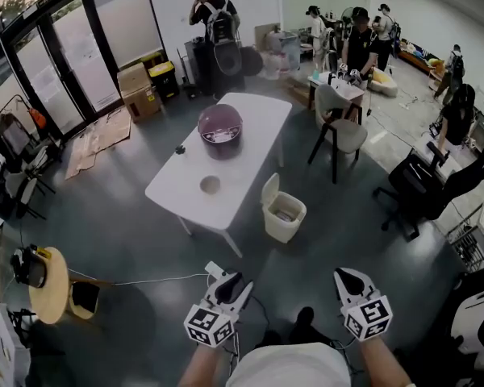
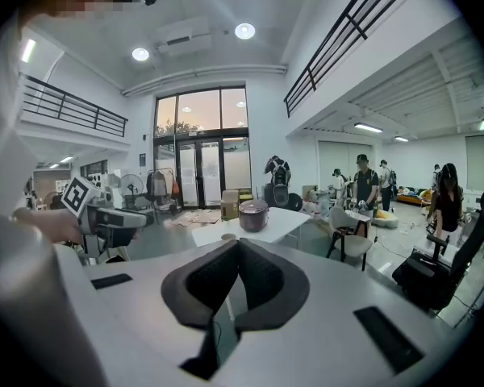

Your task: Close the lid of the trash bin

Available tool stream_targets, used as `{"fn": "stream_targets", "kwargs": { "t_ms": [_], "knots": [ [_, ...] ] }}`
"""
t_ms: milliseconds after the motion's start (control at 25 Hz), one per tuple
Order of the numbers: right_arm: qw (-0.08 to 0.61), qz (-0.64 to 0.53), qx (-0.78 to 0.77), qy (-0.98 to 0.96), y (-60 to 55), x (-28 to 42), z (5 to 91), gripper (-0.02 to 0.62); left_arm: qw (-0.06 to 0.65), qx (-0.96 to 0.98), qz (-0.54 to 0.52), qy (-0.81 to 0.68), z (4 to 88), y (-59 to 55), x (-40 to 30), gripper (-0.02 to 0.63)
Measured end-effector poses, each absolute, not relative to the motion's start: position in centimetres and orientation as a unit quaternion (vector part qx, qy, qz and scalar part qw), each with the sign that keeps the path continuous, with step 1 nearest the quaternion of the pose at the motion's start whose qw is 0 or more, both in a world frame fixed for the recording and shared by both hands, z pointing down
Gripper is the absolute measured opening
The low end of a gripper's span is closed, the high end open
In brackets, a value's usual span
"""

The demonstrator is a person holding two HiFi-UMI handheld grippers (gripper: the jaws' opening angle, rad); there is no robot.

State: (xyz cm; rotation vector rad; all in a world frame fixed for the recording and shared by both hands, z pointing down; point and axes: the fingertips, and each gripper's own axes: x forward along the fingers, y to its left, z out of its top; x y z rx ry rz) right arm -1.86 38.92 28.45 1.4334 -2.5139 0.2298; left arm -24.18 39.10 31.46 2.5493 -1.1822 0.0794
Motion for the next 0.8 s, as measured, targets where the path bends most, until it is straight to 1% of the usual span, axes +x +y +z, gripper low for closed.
{"fn": "stream_targets", "kwargs": {
  "t_ms": [400,800],
  "knots": [
    [0.118,0.097,0.481,-0.863,34.3,-0.3,30.1,0.012,0.180,0.885,0.038,-0.427,33.0,35.4,-22.9,0.149],
    [0.128,0.105,0.455,-0.875,25.0,2.4,30.7,0.012,0.195,0.874,0.042,-0.443,33.4,27.9,-19.3,0.152]
  ]
}}
